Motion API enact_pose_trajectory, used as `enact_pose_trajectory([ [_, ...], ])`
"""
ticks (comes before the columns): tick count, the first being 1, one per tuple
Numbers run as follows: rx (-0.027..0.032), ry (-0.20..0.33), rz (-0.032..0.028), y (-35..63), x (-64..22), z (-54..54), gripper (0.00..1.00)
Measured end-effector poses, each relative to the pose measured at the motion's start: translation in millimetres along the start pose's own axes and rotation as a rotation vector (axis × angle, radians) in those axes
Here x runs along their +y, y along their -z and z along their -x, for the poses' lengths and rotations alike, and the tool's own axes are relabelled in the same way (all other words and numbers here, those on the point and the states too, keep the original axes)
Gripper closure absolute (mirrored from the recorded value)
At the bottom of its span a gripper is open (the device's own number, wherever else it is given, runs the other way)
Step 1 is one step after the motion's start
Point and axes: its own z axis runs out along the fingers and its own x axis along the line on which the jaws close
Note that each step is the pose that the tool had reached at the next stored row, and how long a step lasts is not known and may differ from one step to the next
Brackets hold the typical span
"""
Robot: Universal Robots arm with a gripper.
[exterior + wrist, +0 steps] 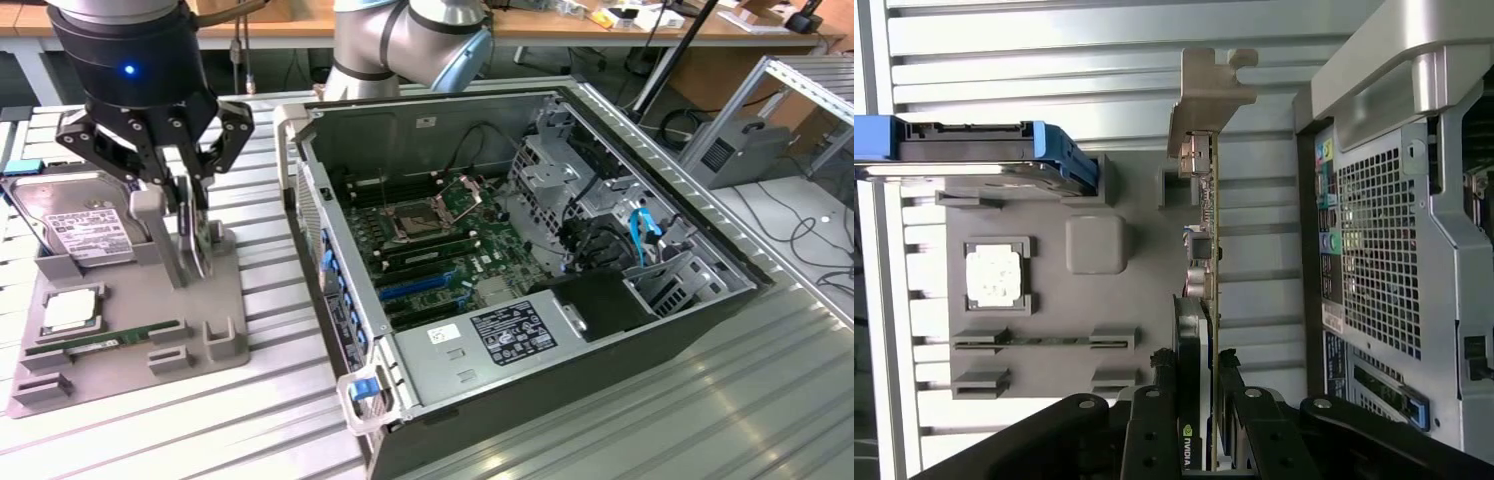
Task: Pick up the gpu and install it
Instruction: 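Pick up the gpu and move the gpu toward the slot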
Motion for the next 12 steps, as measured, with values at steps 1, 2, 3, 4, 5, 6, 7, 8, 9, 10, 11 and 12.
enact_pose_trajectory([
  [1, -0.0001, 0.000, 0.0002, 1.0, 0.0, 0.0, 0.73],
  [2, 0.0000, 0.000, 0.0002, 1.9, 0.1, 0.0, 0.73],
  [3, 0.0000, 0.000, 0.0003, 3.3, 0.1, 0.0, 0.73],
  [4, 0.0001, 0.000, 0.0005, 4.9, 0.2, 0.1, 0.73],
  [5, 0.0000, 0.000, 0.0007, 6.0, 0.2, 0.1, 0.73],
  [6, 0.0001, 0.000, 0.0010, 7.2, 0.2, 0.2, 0.73],
  [7, 0.0001, 0.000, 0.0012, 8.0, 0.3, 0.2, 0.73],
  [8, 0.0000, 0.000, 0.0013, 8.4, 0.3, 0.2, 0.73],
  [9, 0.0000, 0.000, 0.0014, 9.3, 0.3, 0.2, 0.73],
  [10, 0.0001, 0.000, 0.0014, 9.8, 0.3, 0.2, 0.73],
  [11, 0.0001, 0.000, 0.0015, 11.0, 0.4, 0.2, 0.73],
  [12, 0.0001, 0.000, 0.0017, 12.1, 0.4, 0.2, 0.73],
])
